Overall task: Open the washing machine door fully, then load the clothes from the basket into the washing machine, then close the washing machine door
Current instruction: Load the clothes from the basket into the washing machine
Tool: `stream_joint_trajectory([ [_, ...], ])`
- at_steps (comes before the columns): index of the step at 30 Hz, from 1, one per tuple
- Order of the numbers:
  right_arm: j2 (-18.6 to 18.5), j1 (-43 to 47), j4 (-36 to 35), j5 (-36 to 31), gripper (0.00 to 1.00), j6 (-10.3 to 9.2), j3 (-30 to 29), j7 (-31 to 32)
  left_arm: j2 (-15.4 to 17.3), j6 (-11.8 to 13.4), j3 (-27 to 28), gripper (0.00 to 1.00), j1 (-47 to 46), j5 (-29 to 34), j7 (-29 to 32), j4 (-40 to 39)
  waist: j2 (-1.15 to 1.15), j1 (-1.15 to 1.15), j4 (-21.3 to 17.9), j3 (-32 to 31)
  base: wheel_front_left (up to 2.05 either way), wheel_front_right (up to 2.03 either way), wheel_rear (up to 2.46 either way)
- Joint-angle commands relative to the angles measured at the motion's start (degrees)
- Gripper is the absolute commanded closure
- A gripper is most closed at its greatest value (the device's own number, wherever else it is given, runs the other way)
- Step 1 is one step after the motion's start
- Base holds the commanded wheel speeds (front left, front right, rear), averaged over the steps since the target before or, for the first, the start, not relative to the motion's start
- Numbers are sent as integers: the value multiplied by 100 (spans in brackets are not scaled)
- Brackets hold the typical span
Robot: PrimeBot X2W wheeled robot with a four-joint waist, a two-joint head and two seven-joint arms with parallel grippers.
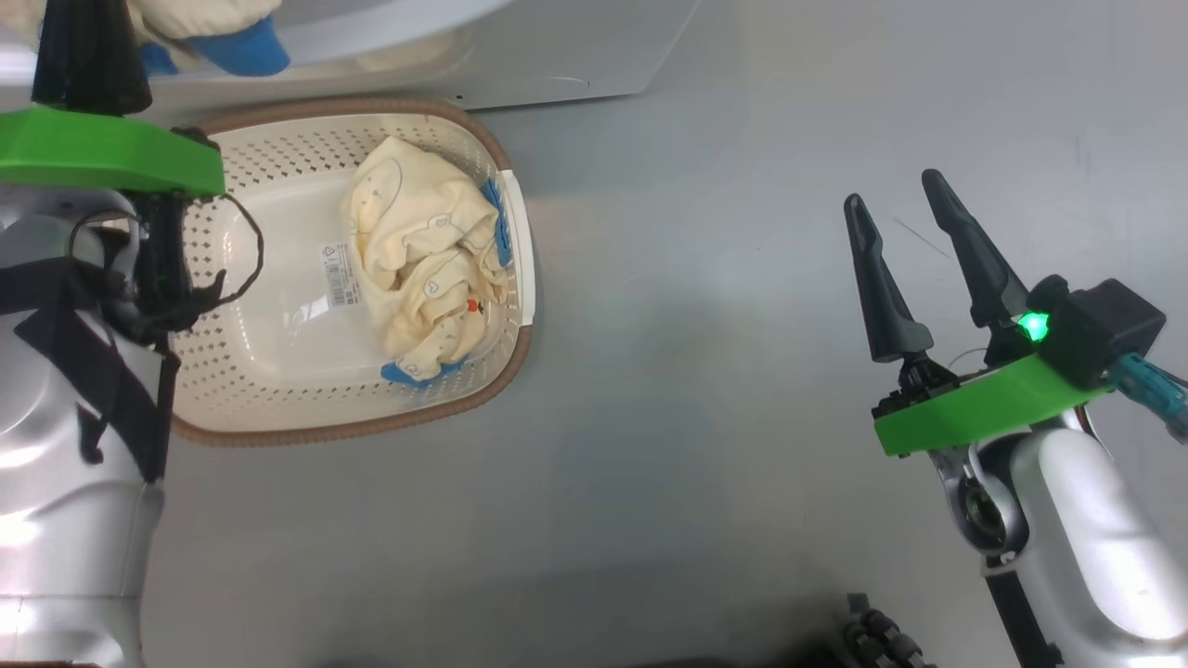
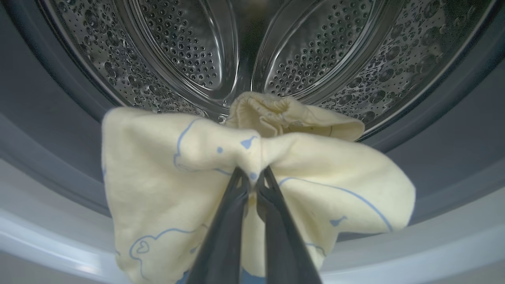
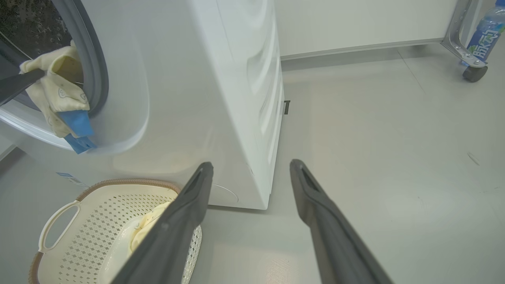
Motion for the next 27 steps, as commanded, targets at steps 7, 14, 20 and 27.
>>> stream_joint_trajectory([
  [7,12,110,-107,95,0,-2,197,-55,498,10,83,100,-499,219,136,-11,0,0,-80,-132,0,0,0],
  [14,37,117,-54,177,0,-2,303,-55,756,49,17,100,-1175,305,558,278,0,0,-252,-180,0,0,0],
  [20,42,142,-44,200,0,-2,345,-55,866,52,-80,100,-1653,348,853,586,0,0,-365,-161,0,0,0],
  [27,61,172,-62,225,0,-2,373,-55,931,34,-225,100,-2188,352,1024,954,0,0,-446,109,0,0,0],
])
